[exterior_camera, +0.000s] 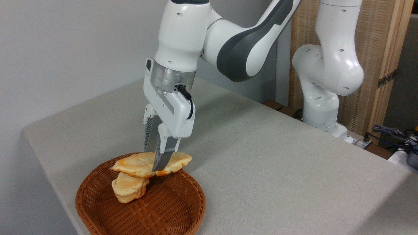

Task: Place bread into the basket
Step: 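Lower the bread into the basket beside the round bun, then open the gripper and raise it away from the basket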

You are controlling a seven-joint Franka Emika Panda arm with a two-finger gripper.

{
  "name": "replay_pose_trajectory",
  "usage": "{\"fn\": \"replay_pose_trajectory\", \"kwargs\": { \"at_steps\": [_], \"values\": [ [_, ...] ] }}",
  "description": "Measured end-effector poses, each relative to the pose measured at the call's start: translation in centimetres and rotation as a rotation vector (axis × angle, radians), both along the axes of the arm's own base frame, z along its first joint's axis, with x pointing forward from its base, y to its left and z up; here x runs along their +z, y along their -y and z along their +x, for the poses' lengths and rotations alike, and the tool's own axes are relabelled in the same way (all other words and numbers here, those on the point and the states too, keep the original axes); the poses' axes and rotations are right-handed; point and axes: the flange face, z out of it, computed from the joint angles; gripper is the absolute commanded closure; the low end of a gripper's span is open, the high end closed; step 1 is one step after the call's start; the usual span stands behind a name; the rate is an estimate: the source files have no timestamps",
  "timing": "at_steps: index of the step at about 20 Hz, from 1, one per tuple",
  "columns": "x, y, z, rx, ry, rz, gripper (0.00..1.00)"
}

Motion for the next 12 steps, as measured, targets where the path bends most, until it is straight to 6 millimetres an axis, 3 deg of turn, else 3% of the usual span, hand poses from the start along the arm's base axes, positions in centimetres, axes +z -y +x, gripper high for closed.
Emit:
{"fn": "replay_pose_trajectory", "kwargs": {
  "at_steps": [12],
  "values": [
    [-0.39,-0.03,0.31,0.013,0.002,0.0,0.0]
  ]
}}
